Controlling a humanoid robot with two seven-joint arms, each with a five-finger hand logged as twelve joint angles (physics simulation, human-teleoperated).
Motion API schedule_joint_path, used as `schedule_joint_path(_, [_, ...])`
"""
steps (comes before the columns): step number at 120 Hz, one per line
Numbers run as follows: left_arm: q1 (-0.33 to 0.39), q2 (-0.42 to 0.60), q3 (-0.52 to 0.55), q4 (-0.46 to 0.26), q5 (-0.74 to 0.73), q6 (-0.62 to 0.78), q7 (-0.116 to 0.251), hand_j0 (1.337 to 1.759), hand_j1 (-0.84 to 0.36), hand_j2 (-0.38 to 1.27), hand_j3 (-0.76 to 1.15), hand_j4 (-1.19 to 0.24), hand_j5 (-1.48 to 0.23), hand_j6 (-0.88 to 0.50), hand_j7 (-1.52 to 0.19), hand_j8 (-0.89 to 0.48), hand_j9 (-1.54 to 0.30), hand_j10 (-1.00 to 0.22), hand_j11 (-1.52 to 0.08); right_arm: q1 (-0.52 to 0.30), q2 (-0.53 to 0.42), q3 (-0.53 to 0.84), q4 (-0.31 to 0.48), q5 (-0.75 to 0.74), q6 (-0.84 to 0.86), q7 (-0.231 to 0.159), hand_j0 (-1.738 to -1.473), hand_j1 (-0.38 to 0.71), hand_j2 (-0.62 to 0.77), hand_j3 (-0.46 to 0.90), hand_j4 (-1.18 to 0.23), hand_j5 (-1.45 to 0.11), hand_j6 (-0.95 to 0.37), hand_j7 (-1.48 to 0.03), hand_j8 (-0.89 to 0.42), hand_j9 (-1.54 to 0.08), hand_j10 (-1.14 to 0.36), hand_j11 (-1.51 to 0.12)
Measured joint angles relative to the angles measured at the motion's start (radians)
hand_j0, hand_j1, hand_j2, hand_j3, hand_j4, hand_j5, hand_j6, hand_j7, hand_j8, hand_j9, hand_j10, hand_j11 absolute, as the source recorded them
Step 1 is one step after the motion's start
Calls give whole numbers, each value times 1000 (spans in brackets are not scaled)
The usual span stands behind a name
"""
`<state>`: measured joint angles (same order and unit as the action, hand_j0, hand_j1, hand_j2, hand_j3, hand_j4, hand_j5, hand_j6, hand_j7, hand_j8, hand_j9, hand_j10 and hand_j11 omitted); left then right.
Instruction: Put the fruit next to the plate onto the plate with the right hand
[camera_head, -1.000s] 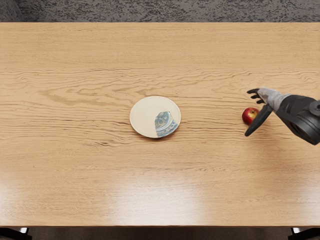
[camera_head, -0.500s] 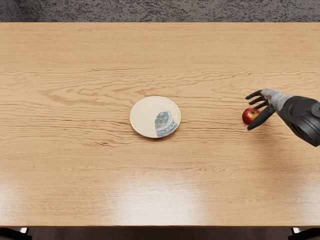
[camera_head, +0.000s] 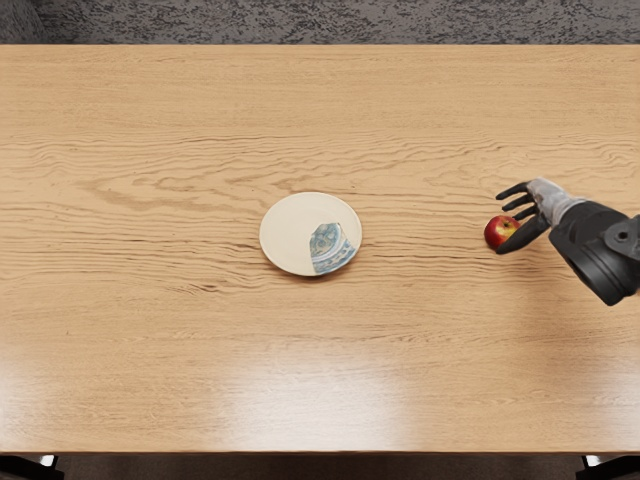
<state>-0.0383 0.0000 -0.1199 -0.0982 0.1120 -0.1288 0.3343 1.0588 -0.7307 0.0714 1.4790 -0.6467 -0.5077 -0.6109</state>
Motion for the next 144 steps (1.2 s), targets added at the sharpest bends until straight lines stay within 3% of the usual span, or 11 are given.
schedule_joint_path(30, [0,0,0,0,0,0,0,1658,75,46,0,-229,-297,-229,-297,-229,-297,-229,-297,-18,24,0,-22,-14,-17,0,-1658,138,-75,0,-421,-523,-416,-532,-360,-533,-415,-533])
schedule_joint_path(59, [0,0,0,0,0,0,0,1658,75,46,0,-229,-297,-229,-297,-229,-297,-229,-297,-35,34,1,-41,-15,-54,0,-1657,232,-91,-1,-495,-618,-476,-629,-449,-627,-491,-628])
schedule_joint_path(67, [0,0,0,0,0,0,0,1658,75,46,0,-229,-297,-229,-297,-229,-297,-229,-297,-39,36,2,-43,-16,-66,1,-1655,266,-26,-1,-503,-642,-476,-646,-448,-649,-501,-650])
schedule_joint_path(93, [0,0,0,0,0,0,0,1658,75,46,0,-229,-297,-229,-297,-229,-297,-229,-297,-57,49,3,-49,-29,-93,1,-1649,262,76,-1,-562,-663,-480,-694,-473,-684,-555,-685])
schedule_joint_path(116, [0,0,0,0,0,0,0,1658,75,46,0,-229,-297,-229,-297,-229,-297,-229,-297,-69,56,4,-60,-29,-96,2,-1646,236,43,-3,-622,-729,-496,-762,-506,-754,-606,-762])
schedule_joint_path(129, [0,0,0,0,0,0,0,1658,75,46,0,-229,-297,-229,-297,-229,-297,-229,-297,-72,63,4,-65,-28,-97,1,-1644,222,56,-2,-655,-778,-496,-811,-530,-800,-513,-917])
schedule_joint_path(144, [0,0,0,0,0,0,0,1658,75,46,0,-229,-297,-229,-297,-229,-297,-229,-297,-70,60,13,-66,-12,-94,1,-1646,224,110,0,-675,-837,-474,-855,-539,-853,-520,-948])
